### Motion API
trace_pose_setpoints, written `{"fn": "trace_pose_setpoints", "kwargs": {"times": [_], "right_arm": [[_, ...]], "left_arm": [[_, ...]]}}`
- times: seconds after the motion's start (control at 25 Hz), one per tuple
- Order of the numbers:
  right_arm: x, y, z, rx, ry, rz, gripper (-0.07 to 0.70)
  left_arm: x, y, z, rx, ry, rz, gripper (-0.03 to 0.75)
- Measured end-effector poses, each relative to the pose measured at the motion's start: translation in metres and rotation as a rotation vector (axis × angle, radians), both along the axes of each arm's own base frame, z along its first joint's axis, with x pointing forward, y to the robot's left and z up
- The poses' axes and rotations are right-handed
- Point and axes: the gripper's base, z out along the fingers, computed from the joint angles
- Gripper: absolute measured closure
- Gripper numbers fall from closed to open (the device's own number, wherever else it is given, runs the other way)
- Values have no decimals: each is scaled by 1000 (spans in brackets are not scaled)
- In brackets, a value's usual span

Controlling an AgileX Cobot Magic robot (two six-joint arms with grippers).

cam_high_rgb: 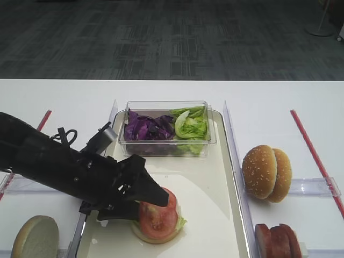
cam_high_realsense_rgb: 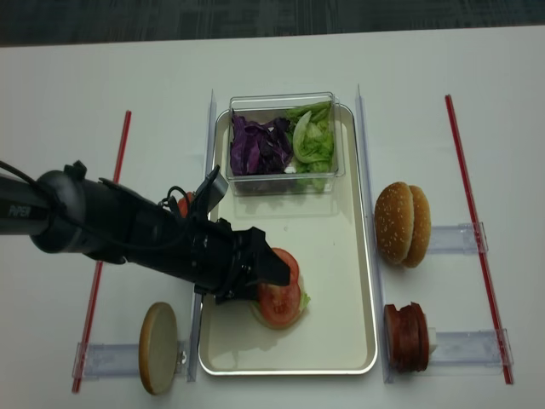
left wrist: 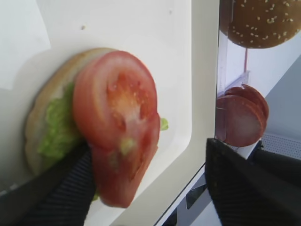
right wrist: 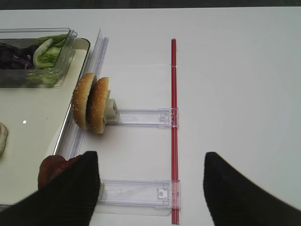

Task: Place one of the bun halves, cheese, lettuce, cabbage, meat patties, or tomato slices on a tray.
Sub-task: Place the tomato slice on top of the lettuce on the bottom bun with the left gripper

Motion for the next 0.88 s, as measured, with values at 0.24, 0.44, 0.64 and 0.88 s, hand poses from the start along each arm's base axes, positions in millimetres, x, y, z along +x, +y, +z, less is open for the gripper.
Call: {"fn": "trace_pose_setpoints", "kwargs": {"times": [0.24,0.44,0.64,0.88], "right_arm": [[0,0,0,0,0,0,131],[0,0,0,0,0,0,131],[0,0,0,0,0,0,131],[0,0,0,0,0,0,131]], "left_arm": [[8,-2,7,32,20,-42,256],[12,0,12,132,70,-128,256],[19,-1,20,158,70,-152,256],[27,-1,30,209,69,-199,257]]}}
